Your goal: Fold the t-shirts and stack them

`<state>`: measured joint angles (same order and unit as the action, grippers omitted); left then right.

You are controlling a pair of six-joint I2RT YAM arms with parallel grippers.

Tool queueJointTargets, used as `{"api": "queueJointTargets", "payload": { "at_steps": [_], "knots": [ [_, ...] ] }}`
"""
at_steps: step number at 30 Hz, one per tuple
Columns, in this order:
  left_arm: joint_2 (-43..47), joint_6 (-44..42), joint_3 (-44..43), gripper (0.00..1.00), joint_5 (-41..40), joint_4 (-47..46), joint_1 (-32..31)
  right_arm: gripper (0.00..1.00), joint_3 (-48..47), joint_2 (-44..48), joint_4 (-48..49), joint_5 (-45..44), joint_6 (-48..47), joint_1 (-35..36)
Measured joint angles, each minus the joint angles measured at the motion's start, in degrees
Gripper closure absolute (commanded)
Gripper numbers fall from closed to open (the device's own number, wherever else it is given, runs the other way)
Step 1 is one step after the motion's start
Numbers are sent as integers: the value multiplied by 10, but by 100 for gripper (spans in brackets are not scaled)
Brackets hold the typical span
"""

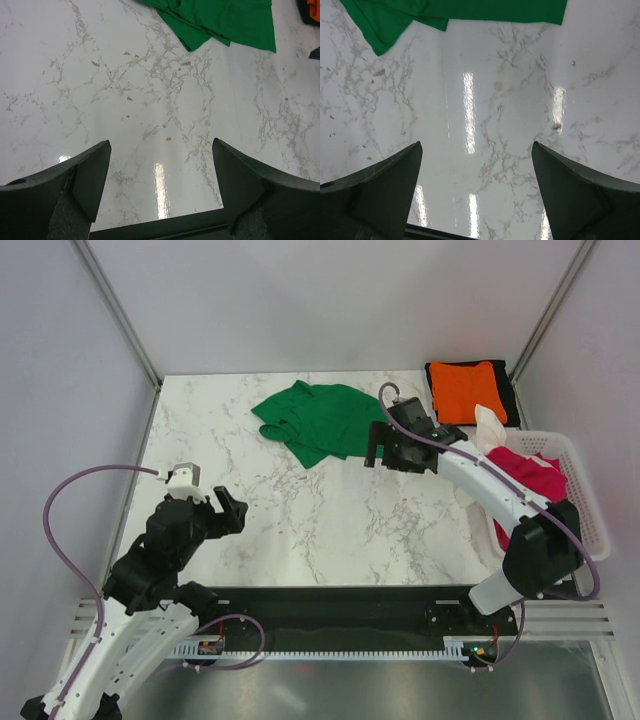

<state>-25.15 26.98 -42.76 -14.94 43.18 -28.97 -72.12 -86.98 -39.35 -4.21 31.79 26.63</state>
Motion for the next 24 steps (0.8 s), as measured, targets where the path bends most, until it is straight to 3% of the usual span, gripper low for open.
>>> {"api": "queueJointTargets", "payload": {
  "at_steps": [11, 24],
  "knots": [
    [8, 0, 0, 11, -3, 1, 0, 2, -141, -223, 8, -49, -2, -24],
    [8, 0, 0, 11, -11, 1, 0, 19, -198, -334, 32, -43, -33, -104]
  ]
}}
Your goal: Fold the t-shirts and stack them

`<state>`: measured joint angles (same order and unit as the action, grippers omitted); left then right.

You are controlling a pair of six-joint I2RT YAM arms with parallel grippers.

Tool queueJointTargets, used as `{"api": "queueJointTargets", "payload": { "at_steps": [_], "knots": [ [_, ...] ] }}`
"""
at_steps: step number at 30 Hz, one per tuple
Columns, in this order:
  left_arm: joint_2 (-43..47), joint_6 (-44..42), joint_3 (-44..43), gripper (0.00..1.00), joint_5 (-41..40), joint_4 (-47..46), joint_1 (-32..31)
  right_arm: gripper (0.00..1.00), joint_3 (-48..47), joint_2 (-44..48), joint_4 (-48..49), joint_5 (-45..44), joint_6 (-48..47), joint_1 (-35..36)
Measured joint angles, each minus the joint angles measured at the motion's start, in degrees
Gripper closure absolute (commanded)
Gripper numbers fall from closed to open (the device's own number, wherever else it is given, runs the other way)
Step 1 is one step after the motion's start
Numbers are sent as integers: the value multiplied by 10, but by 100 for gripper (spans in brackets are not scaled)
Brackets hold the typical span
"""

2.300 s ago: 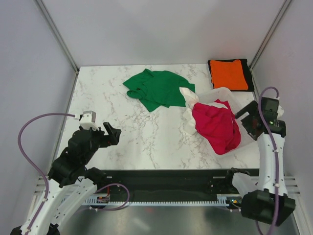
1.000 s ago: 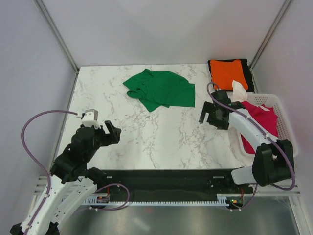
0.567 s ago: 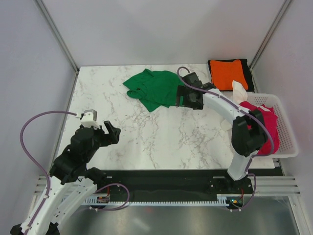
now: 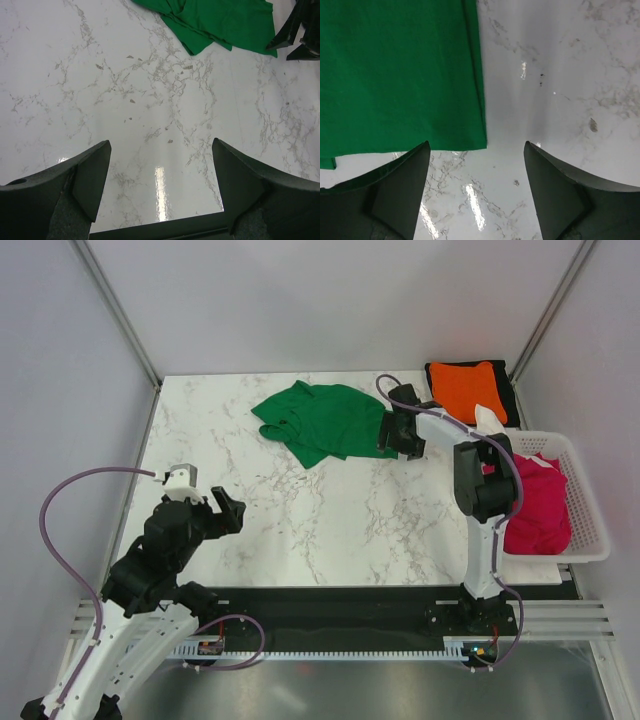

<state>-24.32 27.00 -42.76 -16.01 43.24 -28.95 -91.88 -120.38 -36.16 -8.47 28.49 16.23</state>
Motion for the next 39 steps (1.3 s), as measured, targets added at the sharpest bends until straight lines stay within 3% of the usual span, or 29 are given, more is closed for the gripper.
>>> {"api": "queueJointTargets", "payload": {
  "at_steps": [3, 7, 10, 11, 14, 18, 22, 27, 32, 39],
  "knots": [
    [0, 0, 0, 11, 0, 0, 0, 24, -9, -22, 7, 9, -5, 4],
    [0, 0, 0, 11, 0, 0, 0, 45, -22, -34, 27, 28, -11, 9],
    [0, 0, 0, 11, 0, 0, 0, 68, -24, -38, 36, 45, -10, 8],
    [0, 0, 0, 11, 0, 0, 0, 83, -24, -40, 40, 53, -9, 8],
    [-1, 0, 0, 11, 0, 0, 0, 100, -32, -48, 48, 89, 1, 6],
    [-13, 0, 0, 10, 0, 0, 0, 100, -58, -53, 40, 170, 31, 6],
    [-62, 0, -1, 9, 19, -2, 1, 100, -154, -47, 39, 260, 95, -5],
    [-160, 1, -2, 9, 72, -35, 2, 100, -210, 36, 81, 314, 166, -68],
    [-276, 5, -2, 8, 118, -123, 2, 100, -200, 118, 120, 336, 196, -129],
    [-542, 5, -97, 8, 132, -186, 2, 100, -102, 136, 119, 364, 209, -119]
  ]
}}
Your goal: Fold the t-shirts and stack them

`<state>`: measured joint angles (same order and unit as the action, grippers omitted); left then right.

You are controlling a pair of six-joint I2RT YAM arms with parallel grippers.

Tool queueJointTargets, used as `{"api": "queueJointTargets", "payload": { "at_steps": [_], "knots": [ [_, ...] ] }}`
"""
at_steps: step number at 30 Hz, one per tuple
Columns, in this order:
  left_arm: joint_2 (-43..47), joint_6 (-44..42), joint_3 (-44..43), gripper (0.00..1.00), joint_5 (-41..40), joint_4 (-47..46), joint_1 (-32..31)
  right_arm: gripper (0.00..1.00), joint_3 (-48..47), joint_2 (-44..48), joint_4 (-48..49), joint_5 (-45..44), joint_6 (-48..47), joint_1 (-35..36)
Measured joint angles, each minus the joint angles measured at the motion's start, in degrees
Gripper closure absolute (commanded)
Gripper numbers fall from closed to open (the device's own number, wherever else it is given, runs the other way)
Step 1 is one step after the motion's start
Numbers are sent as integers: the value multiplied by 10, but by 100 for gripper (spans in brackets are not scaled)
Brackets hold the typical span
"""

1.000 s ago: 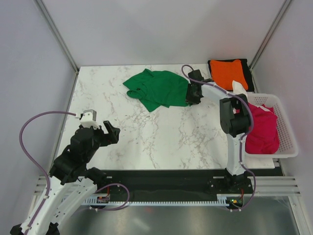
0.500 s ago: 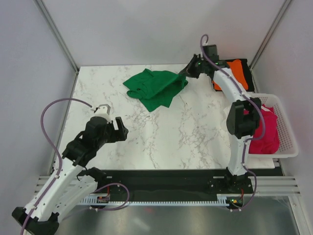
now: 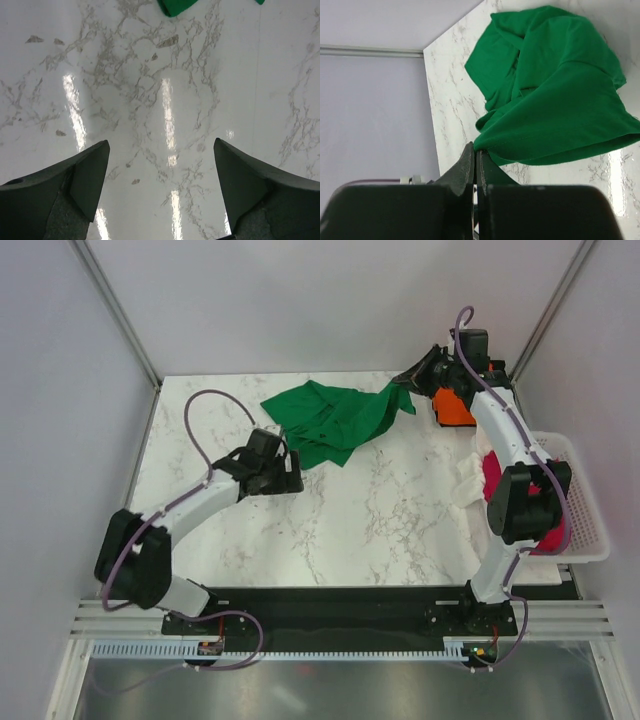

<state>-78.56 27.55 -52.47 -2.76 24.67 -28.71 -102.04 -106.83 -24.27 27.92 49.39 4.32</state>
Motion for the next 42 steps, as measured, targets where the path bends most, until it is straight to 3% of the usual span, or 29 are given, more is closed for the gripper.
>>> {"api": "queueJointTargets", "payload": {
  "at_steps": [9, 19, 26, 34, 38, 42],
  "knots": [
    [-241, 17, -187, 15, 4, -7, 0, 100, 60, 12, -2, 18, -2, 3],
    [-330, 75, -240, 28, -2, 15, 7, 100, 105, 20, -1, 27, -17, -1],
    [-376, 91, -299, 32, -2, 33, 17, 100, 123, 20, 1, 36, -27, -4],
    [-389, 106, -313, 56, -1, 41, 33, 100, 152, 24, 4, 43, -34, -11],
    [-395, 106, -319, 61, 0, 44, 36, 100, 165, 25, 6, 47, -38, -14],
    [-407, 108, -334, 82, 2, 44, 39, 100, 177, 28, 8, 49, -42, -16]
  ]
}}
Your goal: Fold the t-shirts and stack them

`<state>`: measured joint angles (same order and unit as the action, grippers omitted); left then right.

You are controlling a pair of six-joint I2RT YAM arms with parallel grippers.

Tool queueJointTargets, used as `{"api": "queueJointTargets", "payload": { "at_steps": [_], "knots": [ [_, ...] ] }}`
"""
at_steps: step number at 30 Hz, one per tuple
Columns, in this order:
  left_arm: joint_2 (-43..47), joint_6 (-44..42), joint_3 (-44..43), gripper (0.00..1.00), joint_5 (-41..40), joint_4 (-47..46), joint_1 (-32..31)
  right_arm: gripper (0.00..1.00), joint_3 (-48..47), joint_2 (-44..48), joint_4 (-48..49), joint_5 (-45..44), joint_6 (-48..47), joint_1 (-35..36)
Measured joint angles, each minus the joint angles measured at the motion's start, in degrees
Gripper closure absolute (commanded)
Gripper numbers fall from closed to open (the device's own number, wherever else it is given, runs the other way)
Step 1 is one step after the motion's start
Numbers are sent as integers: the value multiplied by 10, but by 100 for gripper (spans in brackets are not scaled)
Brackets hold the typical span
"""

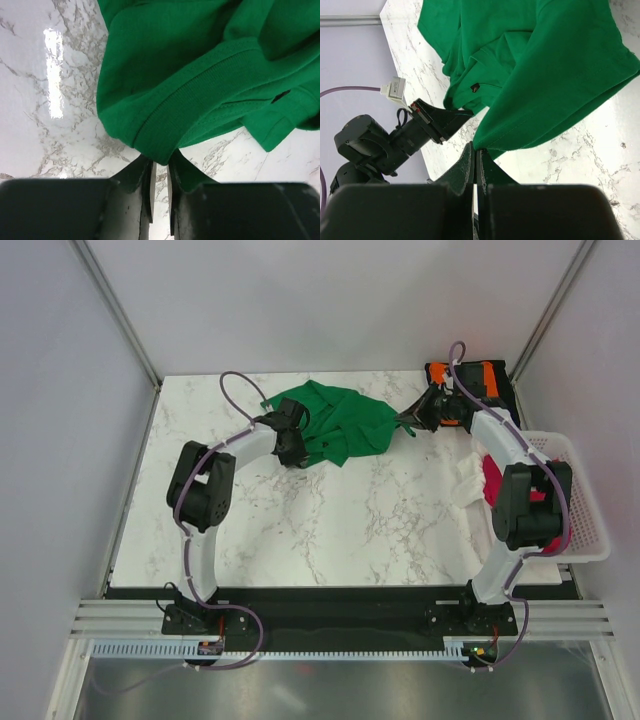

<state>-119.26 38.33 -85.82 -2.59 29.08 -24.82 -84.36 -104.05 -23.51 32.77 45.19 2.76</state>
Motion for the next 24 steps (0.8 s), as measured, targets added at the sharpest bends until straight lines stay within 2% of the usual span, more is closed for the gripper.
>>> {"api": "queueJointTargets", "payload": {
  "at_steps": [3, 10, 16, 20, 24],
  "knots": [
    [-5, 0, -6, 98, 5, -2, 3, 100, 9, 5, 0, 0, -1, -2],
    [23, -1, 19, 98, 10, 0, 3, 100, 39, 33, 3, 3, 7, -9],
    [160, -16, 32, 98, 4, 65, 6, 100, 62, 53, -3, 17, 56, -20],
    [267, -36, -45, 98, 0, 136, 18, 100, 59, 73, -12, 26, 85, -42],
    [327, -63, -193, 98, -3, 218, 51, 100, 33, 108, -30, 28, 108, -74]
  ]
}}
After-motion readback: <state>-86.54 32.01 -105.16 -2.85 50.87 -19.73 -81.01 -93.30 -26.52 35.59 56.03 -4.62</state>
